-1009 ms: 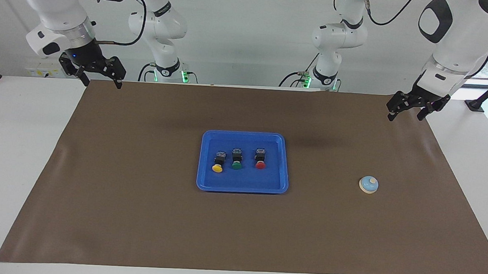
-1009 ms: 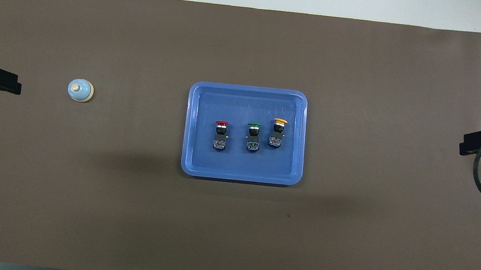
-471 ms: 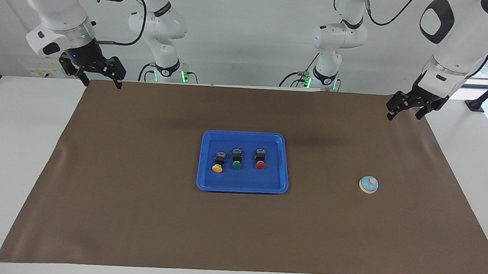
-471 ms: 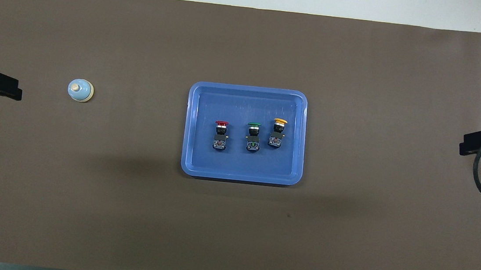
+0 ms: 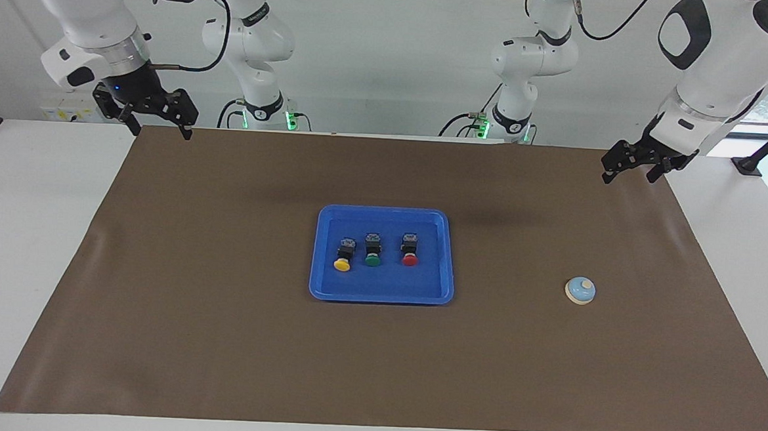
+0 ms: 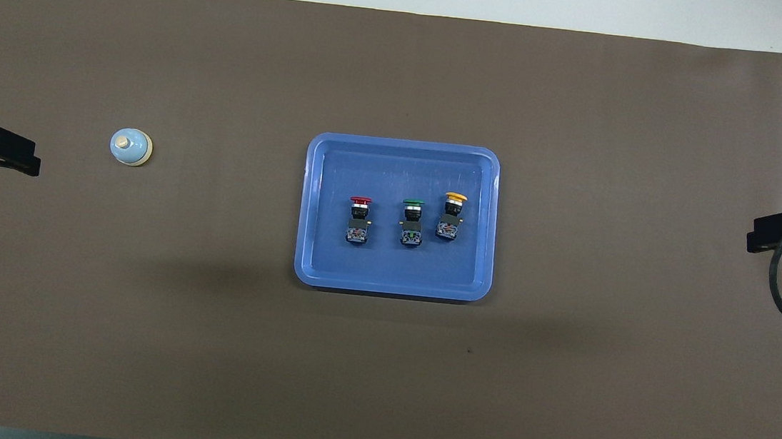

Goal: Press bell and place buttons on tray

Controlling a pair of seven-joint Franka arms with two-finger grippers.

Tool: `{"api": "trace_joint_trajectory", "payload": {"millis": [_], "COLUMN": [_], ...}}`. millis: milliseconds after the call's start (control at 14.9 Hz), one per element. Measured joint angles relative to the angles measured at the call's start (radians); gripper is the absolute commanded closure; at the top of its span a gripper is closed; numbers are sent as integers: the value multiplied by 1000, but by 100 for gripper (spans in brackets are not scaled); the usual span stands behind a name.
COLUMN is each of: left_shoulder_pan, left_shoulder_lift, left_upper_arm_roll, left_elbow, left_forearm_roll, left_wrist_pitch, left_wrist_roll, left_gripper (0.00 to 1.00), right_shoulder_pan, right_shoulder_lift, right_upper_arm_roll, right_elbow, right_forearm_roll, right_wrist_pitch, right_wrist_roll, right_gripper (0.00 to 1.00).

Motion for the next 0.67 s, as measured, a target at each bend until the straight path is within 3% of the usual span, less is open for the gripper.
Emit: {"api": "trace_joint_trajectory", "payload": {"millis": [672], "left_shoulder_pan": [-3], "left_shoulder_lift": [-2], "left_upper_arm_roll": [-4], "left_elbow": [0], "left_forearm_roll": [0], "left_wrist_pitch": [-17], "left_wrist_roll": [0], "left_gripper": [0], "right_shoulder_pan": [1], "right_shoulder_lift": [0], "right_upper_arm_roll": [4], "right_elbow": [1], "right_forearm_roll": [0], "right_wrist_pitch": [-28], "right_wrist_roll": [0], "right_gripper": [0]}}
